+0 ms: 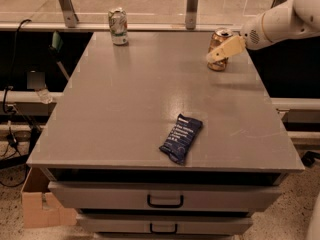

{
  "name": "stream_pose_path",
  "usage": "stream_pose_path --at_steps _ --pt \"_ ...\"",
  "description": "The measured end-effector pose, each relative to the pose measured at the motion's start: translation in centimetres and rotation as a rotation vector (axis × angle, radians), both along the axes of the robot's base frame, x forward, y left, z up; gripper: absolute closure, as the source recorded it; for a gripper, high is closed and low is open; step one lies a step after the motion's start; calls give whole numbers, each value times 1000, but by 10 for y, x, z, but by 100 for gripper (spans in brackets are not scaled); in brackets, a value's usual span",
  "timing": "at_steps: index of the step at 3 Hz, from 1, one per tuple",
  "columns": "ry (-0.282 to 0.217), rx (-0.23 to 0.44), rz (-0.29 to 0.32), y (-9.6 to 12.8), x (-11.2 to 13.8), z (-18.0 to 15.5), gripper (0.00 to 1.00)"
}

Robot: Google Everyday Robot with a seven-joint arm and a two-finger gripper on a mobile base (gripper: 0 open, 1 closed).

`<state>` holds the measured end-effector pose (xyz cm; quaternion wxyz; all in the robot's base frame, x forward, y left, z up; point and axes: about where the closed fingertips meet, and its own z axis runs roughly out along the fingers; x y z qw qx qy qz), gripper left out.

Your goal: Knock orange can over

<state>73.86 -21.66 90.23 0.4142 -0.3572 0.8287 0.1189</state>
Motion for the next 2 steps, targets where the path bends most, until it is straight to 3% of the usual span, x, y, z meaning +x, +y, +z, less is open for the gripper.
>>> stream_pose_path --at_steps 1,2 --pt "0 82 28 19 10 -6 15" --pt "-9 134 51 24 13 -9 39"
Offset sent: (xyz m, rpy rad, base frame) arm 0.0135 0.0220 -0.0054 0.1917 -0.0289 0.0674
